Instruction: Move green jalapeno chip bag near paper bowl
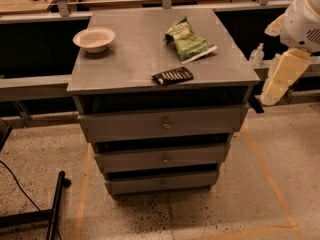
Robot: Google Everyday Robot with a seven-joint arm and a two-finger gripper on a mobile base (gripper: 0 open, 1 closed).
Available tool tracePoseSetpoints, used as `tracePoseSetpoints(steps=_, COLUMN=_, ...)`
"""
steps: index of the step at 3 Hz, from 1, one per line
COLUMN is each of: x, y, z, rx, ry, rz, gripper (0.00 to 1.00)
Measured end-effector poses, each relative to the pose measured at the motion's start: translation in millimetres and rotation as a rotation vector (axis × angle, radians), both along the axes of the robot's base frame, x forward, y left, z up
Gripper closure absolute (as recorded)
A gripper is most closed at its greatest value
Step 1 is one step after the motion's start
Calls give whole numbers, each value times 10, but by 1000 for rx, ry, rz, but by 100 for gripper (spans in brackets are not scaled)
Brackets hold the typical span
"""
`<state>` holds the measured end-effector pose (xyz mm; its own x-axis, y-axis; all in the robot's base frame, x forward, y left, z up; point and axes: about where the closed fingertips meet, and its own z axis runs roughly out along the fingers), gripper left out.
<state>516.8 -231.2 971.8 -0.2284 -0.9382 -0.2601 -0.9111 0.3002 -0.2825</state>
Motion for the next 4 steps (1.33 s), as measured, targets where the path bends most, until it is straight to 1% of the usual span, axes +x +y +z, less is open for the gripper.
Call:
tracePoseSetpoints(steps=1, x=631, y=-47, z=-31, rx=23, ry=-28, rz=-38, gripper=0)
tracePoseSetpoints(steps=2, x=1389, y=37, z=-112, rx=81, ry=-80, rz=-94, gripper=0)
tracePoseSetpoints(steps=3, x=2040, y=108, z=-240, rx=168, ry=-133, rz=-179, gripper=0)
tracePoseSetpoints(steps=4, x=2580, y=170, z=-461, rx=273, ry=-174, rz=-288, gripper=0)
